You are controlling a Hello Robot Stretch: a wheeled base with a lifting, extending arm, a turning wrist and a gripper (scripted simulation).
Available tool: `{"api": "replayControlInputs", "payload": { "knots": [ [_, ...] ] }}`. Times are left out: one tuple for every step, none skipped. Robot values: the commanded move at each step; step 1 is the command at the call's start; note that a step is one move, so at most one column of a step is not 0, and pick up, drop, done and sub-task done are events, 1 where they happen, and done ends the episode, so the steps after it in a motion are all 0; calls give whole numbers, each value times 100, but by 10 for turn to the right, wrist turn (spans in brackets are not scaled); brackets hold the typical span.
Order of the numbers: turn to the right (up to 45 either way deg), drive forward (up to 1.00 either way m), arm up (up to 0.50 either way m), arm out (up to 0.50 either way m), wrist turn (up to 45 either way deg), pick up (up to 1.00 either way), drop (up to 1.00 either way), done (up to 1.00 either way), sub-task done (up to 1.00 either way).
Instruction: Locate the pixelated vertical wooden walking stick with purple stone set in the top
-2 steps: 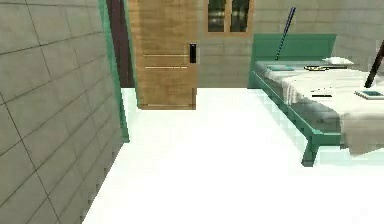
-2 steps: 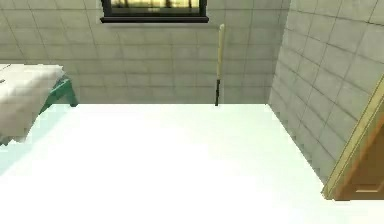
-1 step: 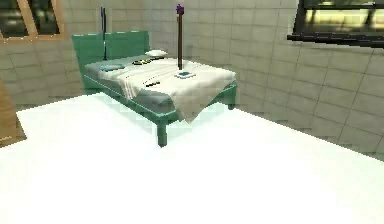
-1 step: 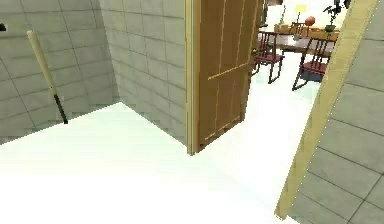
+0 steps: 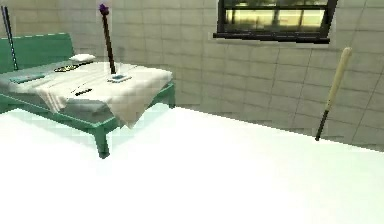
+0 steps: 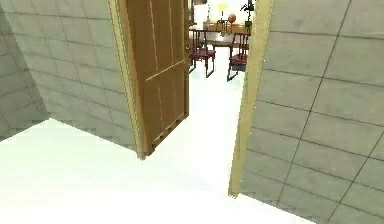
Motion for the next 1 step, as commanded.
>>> {"api": "replayControlInputs", "payload": {
  "knots": [
    [0, 25, 0, 0, 0, 0, 0, 0, 0]
  ]
}}
